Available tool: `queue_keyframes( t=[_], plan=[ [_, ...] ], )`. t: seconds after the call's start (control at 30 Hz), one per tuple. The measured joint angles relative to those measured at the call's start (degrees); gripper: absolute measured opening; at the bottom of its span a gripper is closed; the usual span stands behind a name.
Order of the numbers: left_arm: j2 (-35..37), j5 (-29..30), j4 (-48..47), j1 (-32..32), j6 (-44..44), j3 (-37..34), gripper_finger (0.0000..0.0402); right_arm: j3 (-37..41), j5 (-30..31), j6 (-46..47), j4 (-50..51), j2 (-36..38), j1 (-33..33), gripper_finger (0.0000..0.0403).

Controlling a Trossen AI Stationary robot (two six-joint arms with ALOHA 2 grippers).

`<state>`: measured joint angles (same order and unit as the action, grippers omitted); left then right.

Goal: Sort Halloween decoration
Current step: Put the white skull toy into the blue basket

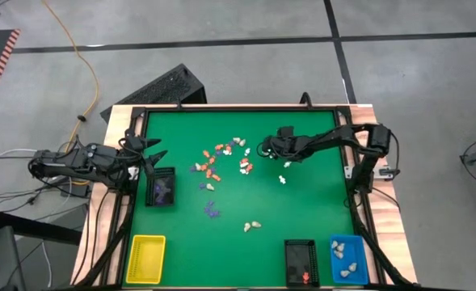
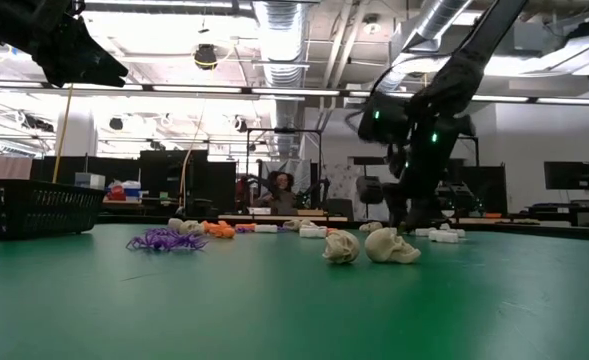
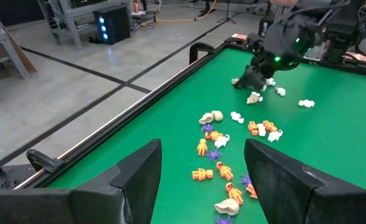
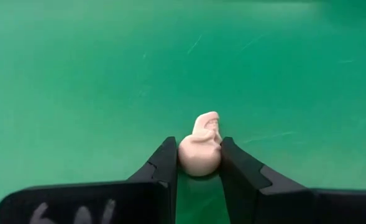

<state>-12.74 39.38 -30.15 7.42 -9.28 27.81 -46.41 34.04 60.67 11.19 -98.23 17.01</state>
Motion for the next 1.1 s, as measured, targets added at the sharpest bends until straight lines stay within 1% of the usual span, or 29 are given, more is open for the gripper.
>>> queue_keyframes(
  t=[0.13,0.23,0.3,0.4,0.5,0.57,0.67,0.83,0.93,1.1],
  plan=[
    [0.0,0.0,-0.1,0.0,0.0,0.0,0.0221,-0.1,-3.6,-7.4,0.1,6.4,-1.6,0.0103],
    [0.0,0.0,-0.2,0.0,0.0,0.0,0.0221,-0.1,-4.9,-10.8,2.4,10.9,-3.1,0.0103],
    [0.0,0.0,-0.2,0.0,0.0,0.0,0.0221,-0.1,-7.1,-12.3,4.2,14.2,-4.6,0.0103],
    [0.0,0.0,-0.3,0.0,0.0,0.0,0.0221,-0.2,-12.7,-14.0,10.1,19.2,-7.4,0.0103],
    [0.0,0.0,-0.4,0.0,0.0,0.0,0.0221,-0.2,-18.0,-13.0,18.0,24.1,-10.8,0.0103],
    [0.0,0.0,-0.4,0.0,0.0,0.0,0.0221,-0.2,-22.3,-10.7,24.2,27.4,-13.5,0.0103],
    [0.0,0.0,-0.4,0.0,0.0,0.0,0.0221,-0.2,-29.6,-4.8,34.6,31.4,-18.7,0.0103],
    [0.0,0.0,-0.4,0.0,0.0,0.0,0.0221,-0.2,-40.5,9.6,48.7,36.6,-30.1,0.0103],
    [0.0,0.0,-0.4,0.0,-0.1,0.0,0.0221,-0.2,-46.4,19.9,51.1,38.6,-38.0,0.0103],
    [0.0,0.0,-0.4,0.0,-0.2,0.0,0.0221,-0.2,-50.7,35.8,49.3,39.4,-50.8,0.0103]
  ],
)
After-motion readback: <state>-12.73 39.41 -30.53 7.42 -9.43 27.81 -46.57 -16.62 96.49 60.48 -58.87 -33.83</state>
